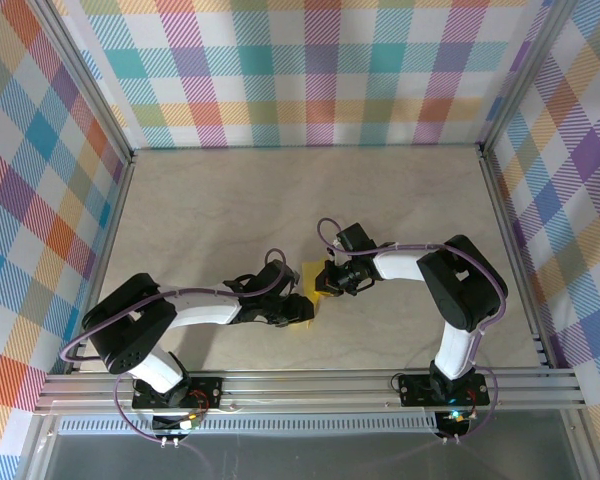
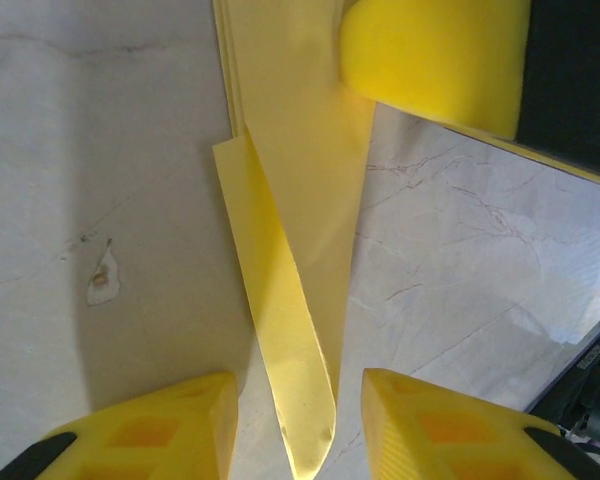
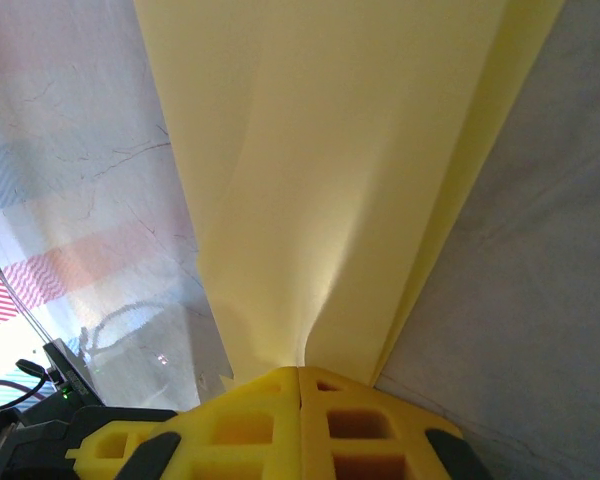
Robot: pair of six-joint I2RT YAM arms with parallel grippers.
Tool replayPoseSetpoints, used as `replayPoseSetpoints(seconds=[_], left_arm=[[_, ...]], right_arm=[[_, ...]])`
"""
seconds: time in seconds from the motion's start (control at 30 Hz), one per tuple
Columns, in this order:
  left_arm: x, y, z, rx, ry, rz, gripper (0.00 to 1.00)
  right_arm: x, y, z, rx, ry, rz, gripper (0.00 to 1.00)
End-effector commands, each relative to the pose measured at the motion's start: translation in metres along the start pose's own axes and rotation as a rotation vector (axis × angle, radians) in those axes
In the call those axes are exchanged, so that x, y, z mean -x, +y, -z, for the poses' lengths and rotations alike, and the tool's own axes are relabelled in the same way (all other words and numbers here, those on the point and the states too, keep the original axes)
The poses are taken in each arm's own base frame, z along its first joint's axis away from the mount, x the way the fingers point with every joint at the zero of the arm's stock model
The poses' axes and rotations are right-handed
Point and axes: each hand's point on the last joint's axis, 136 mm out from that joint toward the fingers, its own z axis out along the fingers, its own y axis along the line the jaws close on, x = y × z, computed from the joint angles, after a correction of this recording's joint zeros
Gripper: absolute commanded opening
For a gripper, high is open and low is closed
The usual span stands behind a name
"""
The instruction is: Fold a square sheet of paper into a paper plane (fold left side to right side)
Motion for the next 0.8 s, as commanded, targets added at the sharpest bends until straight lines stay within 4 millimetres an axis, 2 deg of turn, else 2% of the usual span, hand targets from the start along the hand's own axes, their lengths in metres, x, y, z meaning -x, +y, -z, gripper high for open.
replayPoseSetpoints(seconds=[0.0, 0.37, 0.77], left_arm=[[-0.006, -0.003, -0.01, -0.027, 0.023, 0.003, 0.36], [-0.015, 0.002, -0.016, -0.033, 0.054, 0.014, 0.26], [-0.026, 0.009, -0.024, -0.038, 0.086, 0.033, 0.22]], right_arm=[[-0.032, -0.064, -0.011, -0.224, 0.081, -0.111, 0.0], [-0.032, -0.065, -0.012, -0.234, 0.087, -0.109, 0.0], [-0.033, -0.068, -0.012, -0.25, 0.098, -0.115, 0.0]])
